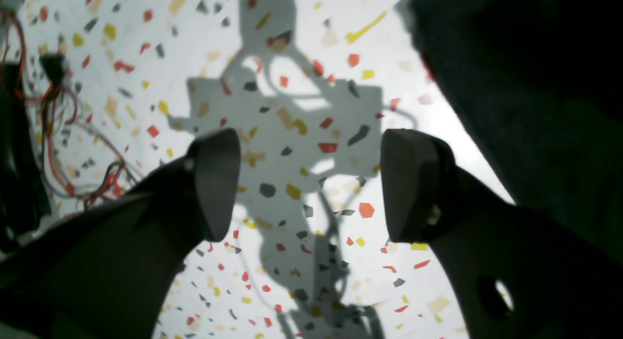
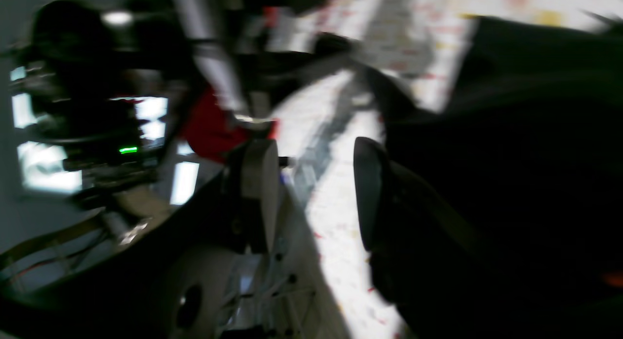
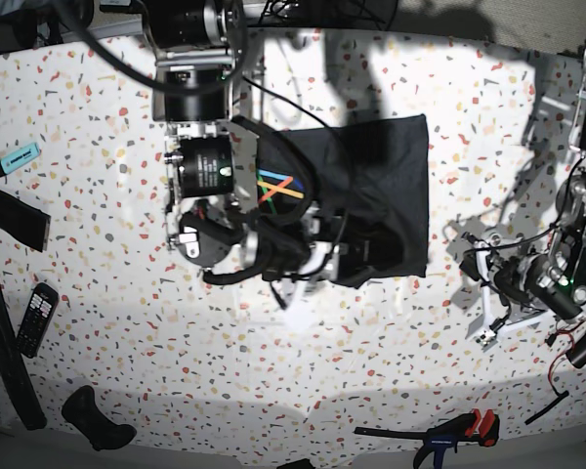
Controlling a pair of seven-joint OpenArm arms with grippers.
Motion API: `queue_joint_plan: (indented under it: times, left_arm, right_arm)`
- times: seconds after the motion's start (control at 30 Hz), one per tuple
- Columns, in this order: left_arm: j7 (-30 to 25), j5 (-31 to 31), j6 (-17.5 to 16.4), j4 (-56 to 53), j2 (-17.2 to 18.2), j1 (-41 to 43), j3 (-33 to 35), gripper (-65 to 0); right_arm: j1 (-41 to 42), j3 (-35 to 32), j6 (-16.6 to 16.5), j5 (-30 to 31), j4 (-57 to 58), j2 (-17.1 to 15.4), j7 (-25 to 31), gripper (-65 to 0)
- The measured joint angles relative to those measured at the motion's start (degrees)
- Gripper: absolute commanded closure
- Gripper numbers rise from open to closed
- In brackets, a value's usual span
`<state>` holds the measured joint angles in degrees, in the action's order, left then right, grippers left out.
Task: Fold the T-shirt properly
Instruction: 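Fold the grasped end over onto the stack with the right gripper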
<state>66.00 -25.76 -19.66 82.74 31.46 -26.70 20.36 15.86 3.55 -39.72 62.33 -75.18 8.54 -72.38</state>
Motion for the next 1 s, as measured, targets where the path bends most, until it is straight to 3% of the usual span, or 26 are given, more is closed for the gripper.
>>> queue_joint_plan:
  times: [0.27, 0.43, 0.57, 0.63, 0.7, 0.77, 0.87, 1.0]
  left_arm:
    - [0.0, 0.0, 0.0, 0.0, 0.2, 0.0, 0.0, -42.8]
    - [0.0, 0.0, 0.0, 0.0, 0.2, 0.0, 0.0, -42.8]
    - [-0.4, 0.0, 0.0, 0.0, 0.4, 0.0, 0.0, -42.8]
    - [-1.6, -0.9, 0.0, 0.0, 0.5, 0.0, 0.0, -42.8]
    - [-3.1, -5.7, 0.0, 0.0, 0.5, 0.0, 0.0, -42.8]
    - [-3.0, -10.8, -4.2, 0.0, -0.1, 0.0, 0.0, -42.8]
    - [-3.1, -15.5, -7.5, 0.2, -3.0, 0.0, 0.0, -42.8]
    - [-3.5, -15.6, -7.8, 0.3, -7.1, 0.0, 0.0, -42.8]
  right_arm:
    - [0.0, -10.7, 0.0, 9.5, 0.0, -0.1, -0.2, -25.0]
    - [1.0, -11.8, 0.0, 11.0, 0.0, -0.1, -0.5, -24.8]
    - [4.4, -5.7, 0.0, 5.6, -7.0, 0.0, -0.8, -24.8]
    - [5.6, -0.7, 0.0, 0.4, -13.2, 0.1, -1.3, -24.8]
    - [5.5, 5.2, -0.1, -6.8, -19.7, 0.2, -4.5, -24.8]
    - [4.6, 10.9, -0.3, -14.6, -23.6, 0.2, -5.2, -24.8]
    - [0.7, 17.6, -0.2, -14.0, -24.0, -3.0, -2.7, -24.8]
    - [-4.8, 20.0, -0.2, -16.1, -23.8, -6.5, -3.2, -24.9]
